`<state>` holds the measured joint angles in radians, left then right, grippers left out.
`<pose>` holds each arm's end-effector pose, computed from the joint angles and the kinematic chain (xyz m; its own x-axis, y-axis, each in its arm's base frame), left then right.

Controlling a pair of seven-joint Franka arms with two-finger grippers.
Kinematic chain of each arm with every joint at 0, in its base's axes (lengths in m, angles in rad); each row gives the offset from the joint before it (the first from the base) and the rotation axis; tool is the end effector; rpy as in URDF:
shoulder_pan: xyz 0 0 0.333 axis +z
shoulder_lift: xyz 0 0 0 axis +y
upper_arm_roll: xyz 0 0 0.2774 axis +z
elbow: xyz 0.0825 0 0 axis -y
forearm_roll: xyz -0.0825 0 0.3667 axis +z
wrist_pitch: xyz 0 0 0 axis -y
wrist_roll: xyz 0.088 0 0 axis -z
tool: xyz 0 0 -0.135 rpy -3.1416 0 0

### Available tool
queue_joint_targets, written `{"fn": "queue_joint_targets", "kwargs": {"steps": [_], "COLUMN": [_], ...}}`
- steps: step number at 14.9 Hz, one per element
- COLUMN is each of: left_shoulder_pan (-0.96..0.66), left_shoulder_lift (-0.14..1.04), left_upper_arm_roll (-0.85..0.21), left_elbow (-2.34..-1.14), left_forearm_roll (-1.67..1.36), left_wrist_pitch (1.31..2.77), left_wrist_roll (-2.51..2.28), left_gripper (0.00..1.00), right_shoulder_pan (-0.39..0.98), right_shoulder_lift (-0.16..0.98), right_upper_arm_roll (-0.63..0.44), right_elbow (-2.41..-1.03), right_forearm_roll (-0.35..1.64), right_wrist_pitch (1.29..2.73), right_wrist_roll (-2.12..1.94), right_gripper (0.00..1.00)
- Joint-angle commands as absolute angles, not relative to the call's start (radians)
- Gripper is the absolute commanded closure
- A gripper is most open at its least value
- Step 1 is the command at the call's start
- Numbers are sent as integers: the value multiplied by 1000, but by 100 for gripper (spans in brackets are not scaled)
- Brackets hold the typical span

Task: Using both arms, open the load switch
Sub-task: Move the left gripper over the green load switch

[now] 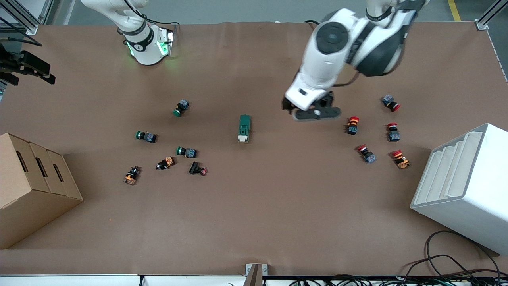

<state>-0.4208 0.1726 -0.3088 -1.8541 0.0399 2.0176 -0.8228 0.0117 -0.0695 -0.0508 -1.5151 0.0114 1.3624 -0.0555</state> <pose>0.4384 -0.3813 0.3734 0.9967 0.0801 -0.0122 0.0802 -0.9967 0.0107 0.4927 -0.0184 0.6012 0.9964 0.0193 -0.0822 0.0178 -0.9997 -0.0194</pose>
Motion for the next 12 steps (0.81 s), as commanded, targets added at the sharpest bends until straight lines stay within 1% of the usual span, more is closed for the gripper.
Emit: {"fn": "queue_joint_targets", "kwargs": {"steps": [1,6,10,12], "left_shoulder_pan": [-510,-665,-750,-797], "left_shoulder_lift": [231,371,449,500], "left_upper_arm_roll": [-302,-302,-304,-302], "left_elbow": [-1890,-1885,-1876,-1875], "left_forearm_roll": [125,271,530,709], "left_wrist_pitch": [2127,2273,2365,2370], "left_wrist_roll": [-966,-1231,-1527,-1686], "left_gripper": [0,1,2,2], "right_shoulder_pan": [15,9,6,5], "right_shoulder_lift": [-92,-43,18,89], "right_upper_arm_roll": [-51,-55,-58,-58], "right_elbow": [-1516,-1509,-1509,-1508], "right_forearm_roll": [-5,-6,-6,-20], "right_wrist_pitch": [1367,1367,1374,1374], "right_wrist_roll": [-64,-64,-66,-64], "right_gripper": [0,0,0,0]}}
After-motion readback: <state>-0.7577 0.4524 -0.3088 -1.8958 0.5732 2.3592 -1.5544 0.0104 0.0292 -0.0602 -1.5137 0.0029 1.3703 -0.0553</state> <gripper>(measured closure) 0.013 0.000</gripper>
